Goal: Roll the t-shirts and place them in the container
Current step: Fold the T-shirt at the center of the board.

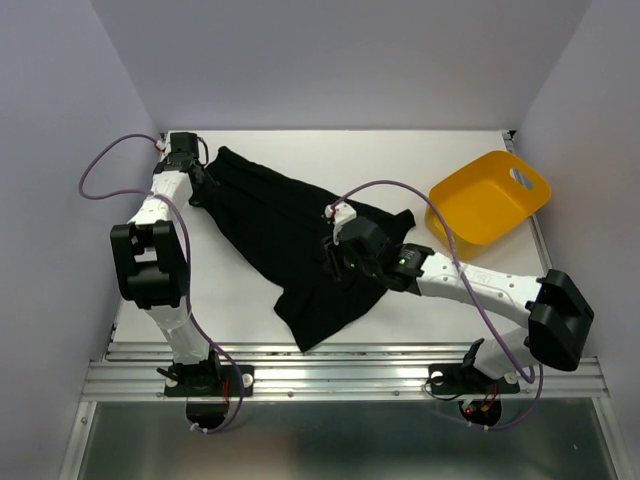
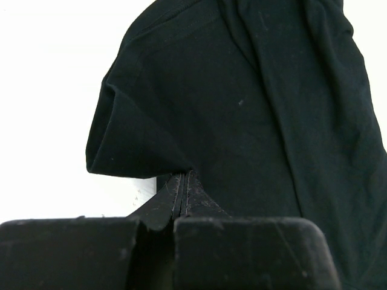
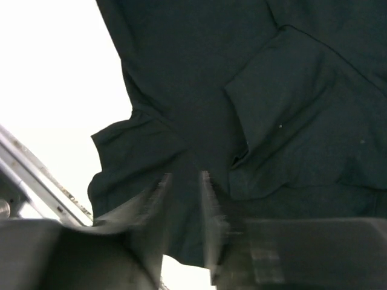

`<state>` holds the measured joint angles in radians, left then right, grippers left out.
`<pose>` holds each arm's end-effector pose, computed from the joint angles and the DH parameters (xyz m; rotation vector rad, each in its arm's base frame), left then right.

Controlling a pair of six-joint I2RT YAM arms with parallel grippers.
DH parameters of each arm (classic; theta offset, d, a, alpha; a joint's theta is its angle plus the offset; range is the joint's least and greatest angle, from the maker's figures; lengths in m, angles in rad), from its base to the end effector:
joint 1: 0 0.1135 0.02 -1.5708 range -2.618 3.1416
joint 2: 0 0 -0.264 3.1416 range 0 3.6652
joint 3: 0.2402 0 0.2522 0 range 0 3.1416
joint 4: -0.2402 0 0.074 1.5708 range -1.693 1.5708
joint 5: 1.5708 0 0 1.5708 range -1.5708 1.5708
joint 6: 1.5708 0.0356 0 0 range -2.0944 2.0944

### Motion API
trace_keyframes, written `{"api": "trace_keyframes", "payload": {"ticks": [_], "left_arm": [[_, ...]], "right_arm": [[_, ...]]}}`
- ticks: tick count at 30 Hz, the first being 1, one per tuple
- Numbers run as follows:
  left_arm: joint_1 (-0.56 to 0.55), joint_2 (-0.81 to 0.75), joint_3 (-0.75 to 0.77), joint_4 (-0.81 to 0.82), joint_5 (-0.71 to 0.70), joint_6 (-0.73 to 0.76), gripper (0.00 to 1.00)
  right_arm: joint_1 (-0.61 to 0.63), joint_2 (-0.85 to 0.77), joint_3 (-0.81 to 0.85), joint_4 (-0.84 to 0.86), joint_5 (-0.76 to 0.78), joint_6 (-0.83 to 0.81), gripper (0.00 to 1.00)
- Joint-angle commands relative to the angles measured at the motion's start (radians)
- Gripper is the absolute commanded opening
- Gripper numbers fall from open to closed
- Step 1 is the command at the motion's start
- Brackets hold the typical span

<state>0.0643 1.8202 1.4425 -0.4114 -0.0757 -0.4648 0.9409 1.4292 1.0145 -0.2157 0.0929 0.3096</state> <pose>0.4111 0.0292 0.2571 -0.6524 2.2675 -0.1058 0.1909 0.2563 0.2666 -0.6514 2.1669 0.5876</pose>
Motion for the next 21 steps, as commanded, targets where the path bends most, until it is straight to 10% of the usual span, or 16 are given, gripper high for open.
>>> {"api": "trace_keyframes", "payload": {"ticks": [1, 9, 21], "left_arm": [[-0.006, -0.015, 0.004, 0.008, -0.012, 0.014, 0.00], [-0.006, -0.016, -0.010, 0.011, -0.010, 0.012, 0.00], [-0.008, -0.013, -0.019, 0.008, -0.021, 0.011, 0.00]], "right_arm": [[0.100, 0.028, -0.004, 0.004, -0.004, -0.027, 0.43], [0.350, 0.189, 0.012, -0.027, 0.175, -0.058, 0.55], [0.395, 0.349, 0.038, -0.004, 0.225, -0.092, 0.59]]}}
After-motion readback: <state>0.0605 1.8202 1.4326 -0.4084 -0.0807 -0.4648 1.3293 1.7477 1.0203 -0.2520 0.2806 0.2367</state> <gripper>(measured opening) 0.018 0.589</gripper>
